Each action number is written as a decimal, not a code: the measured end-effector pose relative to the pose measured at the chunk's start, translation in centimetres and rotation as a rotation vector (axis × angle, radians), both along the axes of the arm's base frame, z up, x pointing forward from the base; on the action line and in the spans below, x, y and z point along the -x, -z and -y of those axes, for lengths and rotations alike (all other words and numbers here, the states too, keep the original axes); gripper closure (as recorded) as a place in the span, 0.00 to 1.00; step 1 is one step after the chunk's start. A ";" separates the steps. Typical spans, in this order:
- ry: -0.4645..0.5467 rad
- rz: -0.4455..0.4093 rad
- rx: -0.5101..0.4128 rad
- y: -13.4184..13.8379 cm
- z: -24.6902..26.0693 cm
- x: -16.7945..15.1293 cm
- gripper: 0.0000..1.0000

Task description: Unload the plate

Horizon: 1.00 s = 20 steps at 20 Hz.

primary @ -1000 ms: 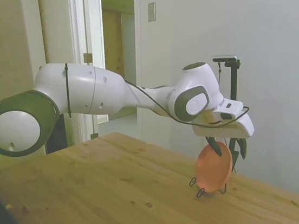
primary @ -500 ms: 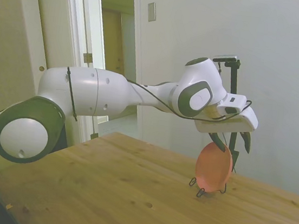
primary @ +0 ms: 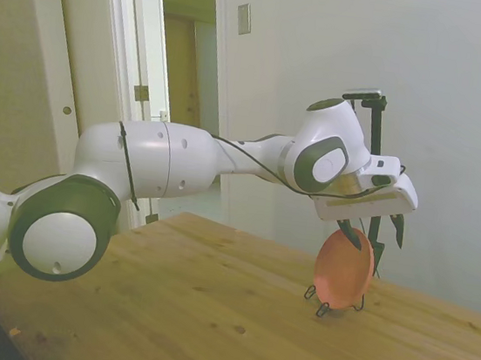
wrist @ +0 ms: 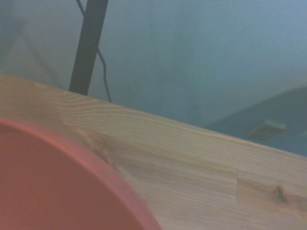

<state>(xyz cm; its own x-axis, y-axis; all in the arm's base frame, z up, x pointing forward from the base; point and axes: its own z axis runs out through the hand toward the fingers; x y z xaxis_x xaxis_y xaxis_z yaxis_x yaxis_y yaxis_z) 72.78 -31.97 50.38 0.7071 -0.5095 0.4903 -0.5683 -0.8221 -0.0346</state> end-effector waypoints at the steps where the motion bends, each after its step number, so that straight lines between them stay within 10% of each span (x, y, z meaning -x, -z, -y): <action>1: -0.019 -0.001 0.002 -0.1 0.2 0.0 1.00; 20: -0.117 -0.016 -0.032 0.8 1.1 0.0 1.00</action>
<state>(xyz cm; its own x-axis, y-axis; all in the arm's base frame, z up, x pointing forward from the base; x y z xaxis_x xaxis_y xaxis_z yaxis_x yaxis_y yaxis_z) 72.80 -33.03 49.60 0.7704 -0.4383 0.4631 -0.4693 -0.8814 -0.0534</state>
